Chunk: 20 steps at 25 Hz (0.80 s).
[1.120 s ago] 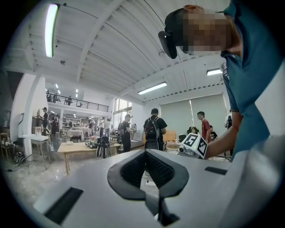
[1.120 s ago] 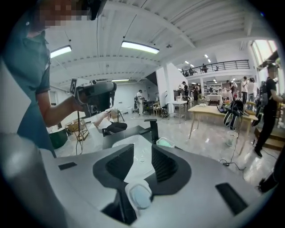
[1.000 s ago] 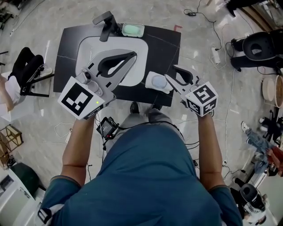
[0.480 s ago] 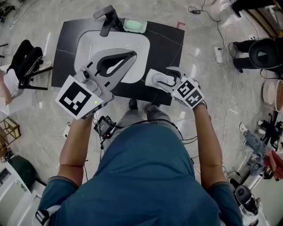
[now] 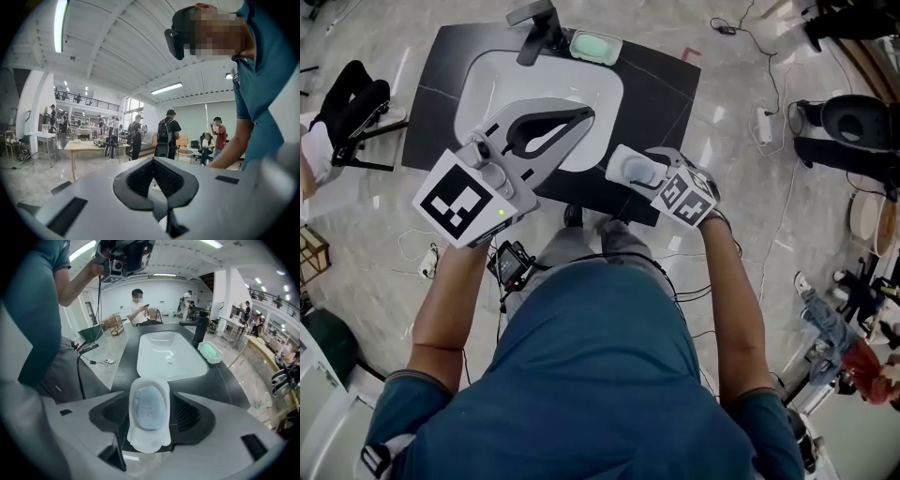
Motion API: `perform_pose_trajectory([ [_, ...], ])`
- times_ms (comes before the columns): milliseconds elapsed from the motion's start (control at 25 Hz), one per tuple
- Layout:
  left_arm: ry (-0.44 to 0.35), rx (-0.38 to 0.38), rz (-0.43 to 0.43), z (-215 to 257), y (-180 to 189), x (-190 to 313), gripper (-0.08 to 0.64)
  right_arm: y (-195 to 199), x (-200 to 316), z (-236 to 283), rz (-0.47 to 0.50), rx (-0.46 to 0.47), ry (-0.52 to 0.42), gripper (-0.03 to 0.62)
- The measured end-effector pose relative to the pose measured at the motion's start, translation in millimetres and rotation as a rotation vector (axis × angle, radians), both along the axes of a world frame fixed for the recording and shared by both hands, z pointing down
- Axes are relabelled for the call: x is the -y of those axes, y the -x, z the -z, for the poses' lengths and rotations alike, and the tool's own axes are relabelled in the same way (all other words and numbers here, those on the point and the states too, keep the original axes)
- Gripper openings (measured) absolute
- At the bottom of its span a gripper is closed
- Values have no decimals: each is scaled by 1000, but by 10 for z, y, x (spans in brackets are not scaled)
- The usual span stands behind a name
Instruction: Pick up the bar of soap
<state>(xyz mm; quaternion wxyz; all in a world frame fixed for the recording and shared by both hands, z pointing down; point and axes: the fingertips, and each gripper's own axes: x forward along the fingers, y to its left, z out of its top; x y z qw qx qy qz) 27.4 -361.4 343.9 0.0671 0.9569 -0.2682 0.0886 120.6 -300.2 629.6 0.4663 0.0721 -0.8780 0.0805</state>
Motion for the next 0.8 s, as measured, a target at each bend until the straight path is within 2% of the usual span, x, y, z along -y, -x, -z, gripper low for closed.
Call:
perform_pose_trajectory([
  [240, 11, -1, 11, -78, 48, 20, 3, -17, -40, -257, 84, -75, 10, 285],
  [520, 17, -11, 20, -128, 75, 57, 3, -36, -36, -413, 134, -123, -12, 285],
  [800, 31, -9, 20, -147, 55, 58, 3, -58, -33, -456, 177, -144, -106, 284],
])
